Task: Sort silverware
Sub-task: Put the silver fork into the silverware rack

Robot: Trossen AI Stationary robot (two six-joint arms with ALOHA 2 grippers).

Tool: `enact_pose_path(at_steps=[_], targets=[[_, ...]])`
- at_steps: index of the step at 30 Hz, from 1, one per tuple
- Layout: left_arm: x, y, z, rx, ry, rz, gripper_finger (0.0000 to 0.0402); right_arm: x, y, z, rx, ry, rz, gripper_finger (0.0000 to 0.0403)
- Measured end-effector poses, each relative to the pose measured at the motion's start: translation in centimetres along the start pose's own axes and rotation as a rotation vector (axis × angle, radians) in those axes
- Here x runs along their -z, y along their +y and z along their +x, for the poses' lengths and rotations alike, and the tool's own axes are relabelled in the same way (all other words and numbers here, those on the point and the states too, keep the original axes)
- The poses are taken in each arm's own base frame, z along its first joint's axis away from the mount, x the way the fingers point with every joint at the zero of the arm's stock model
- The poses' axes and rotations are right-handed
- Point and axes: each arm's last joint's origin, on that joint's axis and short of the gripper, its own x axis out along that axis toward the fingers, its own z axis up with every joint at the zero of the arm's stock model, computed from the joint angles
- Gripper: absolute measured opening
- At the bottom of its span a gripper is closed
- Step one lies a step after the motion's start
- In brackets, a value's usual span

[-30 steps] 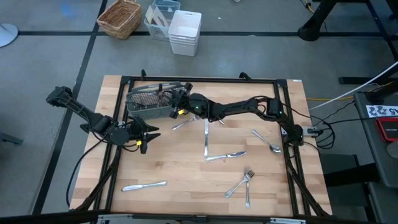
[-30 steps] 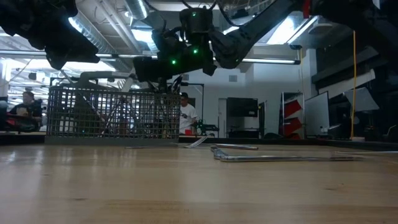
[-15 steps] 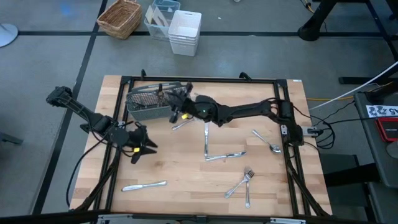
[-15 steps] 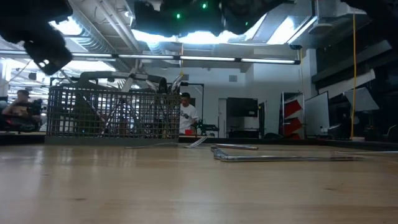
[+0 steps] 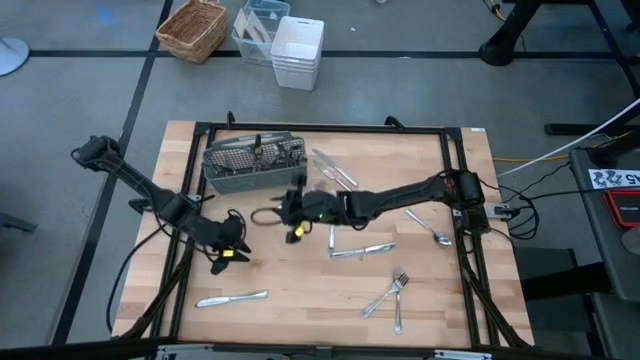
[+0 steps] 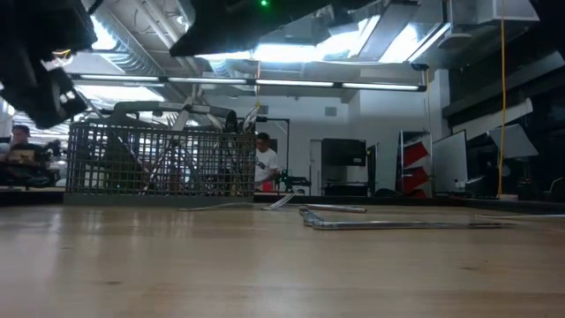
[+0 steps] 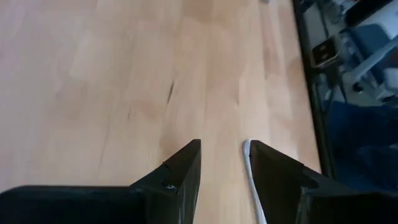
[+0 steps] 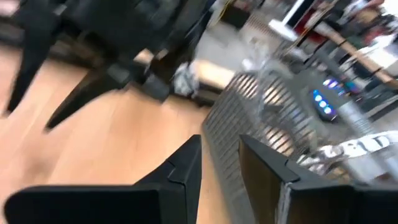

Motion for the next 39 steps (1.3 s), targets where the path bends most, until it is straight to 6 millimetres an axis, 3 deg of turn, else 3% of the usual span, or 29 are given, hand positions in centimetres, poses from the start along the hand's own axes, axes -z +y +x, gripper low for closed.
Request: enact_pose_path(at_steps=[5,9,15,23,28,39], targets=[[0.5,0.0,1.3,-0.010,0.092,-0.040,0.0129,0.5,1.9,-0.7,-0.015,0.106,-0.059,0.0108],[0.6,0.2,2.3,-0.071,0.083,-0.039,0.0129,1.4,1.6,-0.7,0.008,0.197,-0.093,0.0108],[-0.4,1.2,3.4,-0.267,-0.090,-0.028,0.0129,3.0,1.1,-0.7,0.019,0.340,-0.067,0.0108],[-3.0,2.9,5.4,-0.396,-0.255,0.093,0.0129,4.0,2.5,-2.2,-0.004,0.506,-0.164,0.0108],[-4.8,4.7,6.5,-0.503,-0.253,0.089,0.0129,3.3,2.1,-5.0,0.033,0.617,-0.176,0.0108],[-9.3,8.6,9.1,-0.672,-0.189,0.096,0.0129,1.9,-1.2,-12.0,0.112,0.822,0.012,0.0108]])
